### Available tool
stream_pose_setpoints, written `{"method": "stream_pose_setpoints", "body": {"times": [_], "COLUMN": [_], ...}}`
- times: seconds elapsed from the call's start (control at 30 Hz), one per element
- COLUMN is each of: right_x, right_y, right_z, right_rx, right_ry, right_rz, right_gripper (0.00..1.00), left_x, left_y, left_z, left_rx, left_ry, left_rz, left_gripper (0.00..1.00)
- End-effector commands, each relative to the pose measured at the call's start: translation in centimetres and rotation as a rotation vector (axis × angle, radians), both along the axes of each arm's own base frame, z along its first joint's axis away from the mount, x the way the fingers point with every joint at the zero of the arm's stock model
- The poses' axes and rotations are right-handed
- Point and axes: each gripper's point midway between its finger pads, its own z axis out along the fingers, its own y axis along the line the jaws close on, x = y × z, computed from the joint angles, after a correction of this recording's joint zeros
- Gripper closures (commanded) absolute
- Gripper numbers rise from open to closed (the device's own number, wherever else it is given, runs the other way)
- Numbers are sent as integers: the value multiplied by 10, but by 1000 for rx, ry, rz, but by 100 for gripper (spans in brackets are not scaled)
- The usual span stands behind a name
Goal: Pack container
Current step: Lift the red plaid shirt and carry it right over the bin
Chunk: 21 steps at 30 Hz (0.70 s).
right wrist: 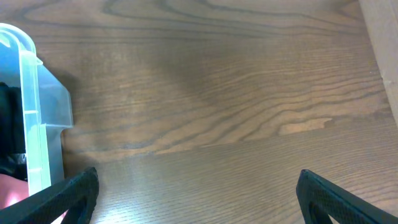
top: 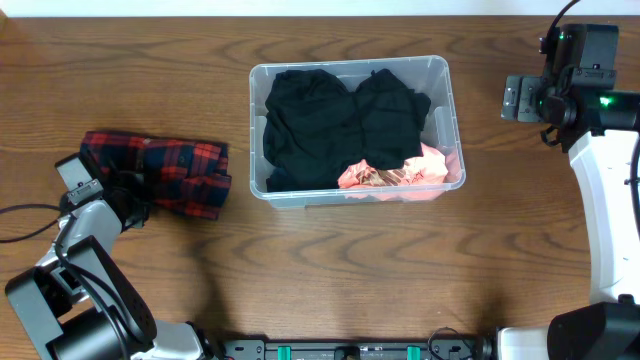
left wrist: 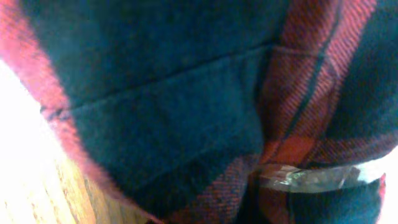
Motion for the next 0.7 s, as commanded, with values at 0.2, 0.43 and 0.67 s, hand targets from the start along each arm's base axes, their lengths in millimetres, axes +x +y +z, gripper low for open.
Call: {"method": "stream_pose_setpoints", "body": {"times": [0.2,0.43,0.67], "right_x": [0,0,0], "right_y": [-4,-4,-4], "right_z": [-1,-1,-1], "right_rx": [-6,-6,-6], "right_ry": [5,5,5], "right_rz": [-10,-10,-10], "right_gripper": [1,1,1], "left_x": [-9,15,19], "left_y": [-31,-43,-80], "left_z": [3,106,206], "left_rx": [-88,-5,40], "left_ry": [-19,-332,-617], "left_rz": [-80,-159,-186], "left_gripper": [94,94,94]}}
